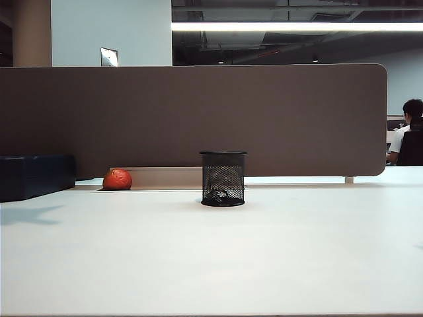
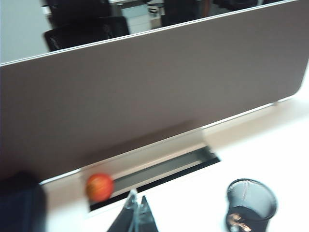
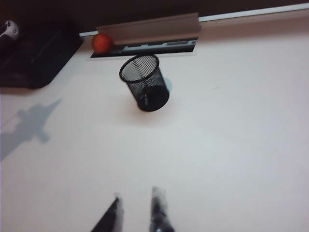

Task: Pick up a bunch of keys from the table, then put them into the black basket.

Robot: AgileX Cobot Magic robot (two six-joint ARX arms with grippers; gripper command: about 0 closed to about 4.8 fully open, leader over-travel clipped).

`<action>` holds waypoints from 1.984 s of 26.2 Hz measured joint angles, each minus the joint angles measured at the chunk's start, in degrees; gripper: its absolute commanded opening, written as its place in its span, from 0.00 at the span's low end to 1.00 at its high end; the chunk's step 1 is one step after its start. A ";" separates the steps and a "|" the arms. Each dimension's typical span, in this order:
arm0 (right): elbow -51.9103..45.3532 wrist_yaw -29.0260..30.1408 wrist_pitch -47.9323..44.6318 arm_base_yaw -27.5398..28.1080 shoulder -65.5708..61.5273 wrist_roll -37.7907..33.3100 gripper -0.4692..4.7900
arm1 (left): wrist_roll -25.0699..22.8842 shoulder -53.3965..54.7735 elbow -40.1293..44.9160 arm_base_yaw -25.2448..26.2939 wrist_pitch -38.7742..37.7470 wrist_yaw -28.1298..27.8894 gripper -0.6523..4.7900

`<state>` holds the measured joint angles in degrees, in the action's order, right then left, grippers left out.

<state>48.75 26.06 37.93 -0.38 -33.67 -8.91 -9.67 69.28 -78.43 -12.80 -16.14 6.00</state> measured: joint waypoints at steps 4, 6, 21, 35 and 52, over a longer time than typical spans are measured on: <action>0.00 -4.13 -1.97 0.00 -0.02 0.96 0.08 | 0.24 -5.68 4.24 4.72 0.13 0.44 0.11; -0.13 -5.40 -3.61 0.00 -0.02 1.57 0.08 | 0.42 -10.51 8.00 6.88 0.44 1.64 0.11; -7.34 -13.88 -11.91 0.00 14.32 5.86 0.08 | 4.17 -34.95 29.81 7.56 5.14 2.75 0.11; -23.26 -14.05 -23.08 -0.02 24.63 5.55 0.08 | 4.37 -52.92 45.57 7.58 6.32 1.77 0.11; -32.28 -15.80 -29.03 -0.07 29.24 5.53 0.08 | 6.91 -68.78 69.64 7.56 16.33 1.49 0.11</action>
<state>16.47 10.26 8.91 -0.45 -4.43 -3.38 -2.76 0.49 -8.80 -5.23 0.19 7.49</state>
